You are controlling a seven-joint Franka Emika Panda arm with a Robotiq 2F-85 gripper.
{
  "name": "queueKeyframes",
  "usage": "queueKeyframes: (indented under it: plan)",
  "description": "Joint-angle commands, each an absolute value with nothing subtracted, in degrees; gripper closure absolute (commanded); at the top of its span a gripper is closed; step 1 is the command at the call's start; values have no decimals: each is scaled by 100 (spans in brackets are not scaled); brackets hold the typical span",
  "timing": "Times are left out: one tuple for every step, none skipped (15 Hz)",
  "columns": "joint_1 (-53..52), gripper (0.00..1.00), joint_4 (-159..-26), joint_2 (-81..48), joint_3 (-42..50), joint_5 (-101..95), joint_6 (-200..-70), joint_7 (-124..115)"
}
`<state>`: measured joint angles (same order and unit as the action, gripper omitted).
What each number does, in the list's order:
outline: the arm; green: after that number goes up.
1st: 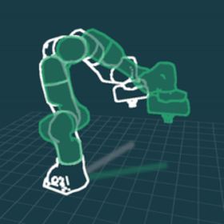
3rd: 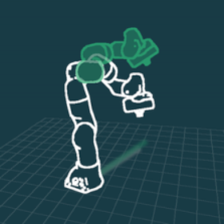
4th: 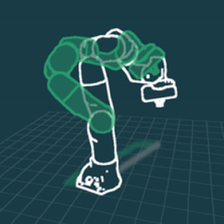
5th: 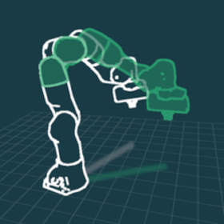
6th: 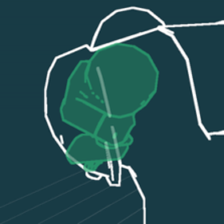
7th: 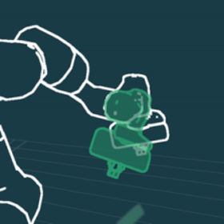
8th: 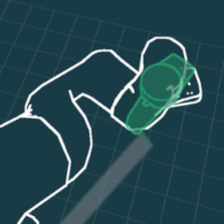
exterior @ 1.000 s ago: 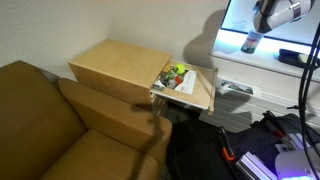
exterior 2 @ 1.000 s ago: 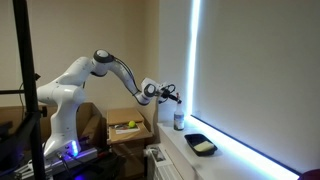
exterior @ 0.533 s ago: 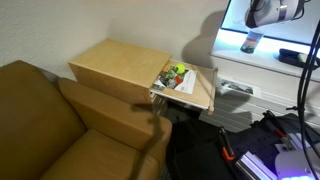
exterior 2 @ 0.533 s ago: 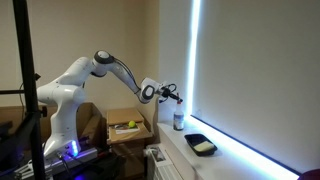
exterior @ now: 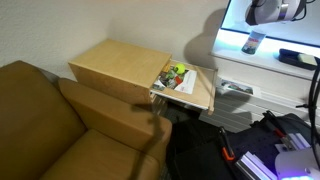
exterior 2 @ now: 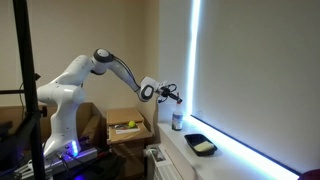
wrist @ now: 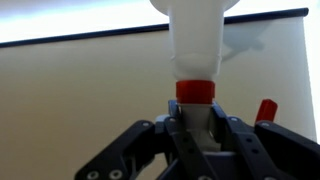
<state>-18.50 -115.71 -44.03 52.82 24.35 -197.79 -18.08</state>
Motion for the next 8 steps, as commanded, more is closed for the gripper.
queueKeyframes:
  plan:
    - [-1695, 92, -12178, -3128, 4904, 2279, -19815, -1260]
    - [-1689, 92, -12314, -2872, 4845, 2221, -19772, -1201]
    - [-1724, 92, -12477, -2616, 4846, 1932, -19682, -1419]
    - [-1718, 92, -12597, -2358, 4738, 1712, -19542, -1486]
    - [-1746, 92, -12779, -2083, 4662, 1498, -19455, -1521]
    - [-1849, 92, -13033, -1797, 4624, 1332, -19418, -1515]
    - [-1872, 92, -13233, -1512, 4545, 1168, -19324, -1505]
    - [-1811, 92, -13478, -1219, 4409, 920, -19315, -1538]
